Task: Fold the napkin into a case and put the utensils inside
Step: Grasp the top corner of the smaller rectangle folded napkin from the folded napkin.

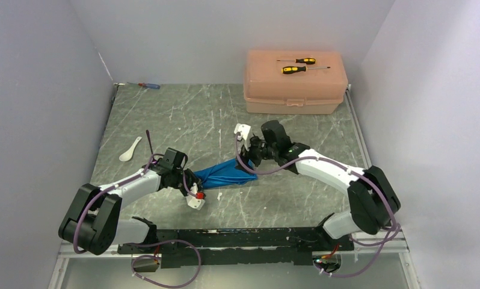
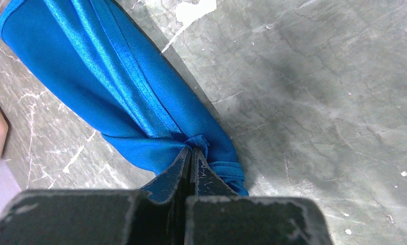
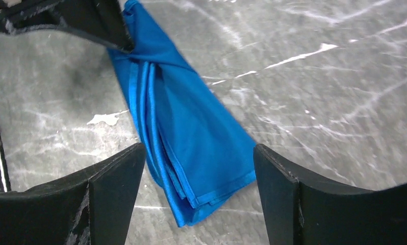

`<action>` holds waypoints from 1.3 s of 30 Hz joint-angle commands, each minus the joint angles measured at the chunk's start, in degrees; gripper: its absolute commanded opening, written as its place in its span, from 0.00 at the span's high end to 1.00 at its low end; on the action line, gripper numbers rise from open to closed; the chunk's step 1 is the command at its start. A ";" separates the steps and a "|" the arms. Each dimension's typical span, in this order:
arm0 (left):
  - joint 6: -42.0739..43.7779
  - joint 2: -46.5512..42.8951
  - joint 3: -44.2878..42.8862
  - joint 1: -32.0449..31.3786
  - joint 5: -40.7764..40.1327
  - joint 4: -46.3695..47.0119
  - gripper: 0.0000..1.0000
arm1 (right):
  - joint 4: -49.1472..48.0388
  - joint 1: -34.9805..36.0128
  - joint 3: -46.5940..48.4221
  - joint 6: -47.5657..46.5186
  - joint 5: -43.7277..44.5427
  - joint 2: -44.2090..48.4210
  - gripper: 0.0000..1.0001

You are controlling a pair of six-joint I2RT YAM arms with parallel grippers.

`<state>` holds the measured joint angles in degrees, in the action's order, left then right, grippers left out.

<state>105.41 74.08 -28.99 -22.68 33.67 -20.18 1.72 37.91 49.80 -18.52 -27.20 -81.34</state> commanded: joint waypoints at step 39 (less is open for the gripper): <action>-0.55 0.97 2.11 0.53 -2.03 -4.22 0.97 | 0.63 11.28 5.76 -16.56 3.17 -17.58 0.82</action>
<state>105.36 73.95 -28.62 -22.68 33.65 -19.42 0.60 50.06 53.10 -33.04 -21.85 -101.23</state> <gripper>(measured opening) 0.033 0.213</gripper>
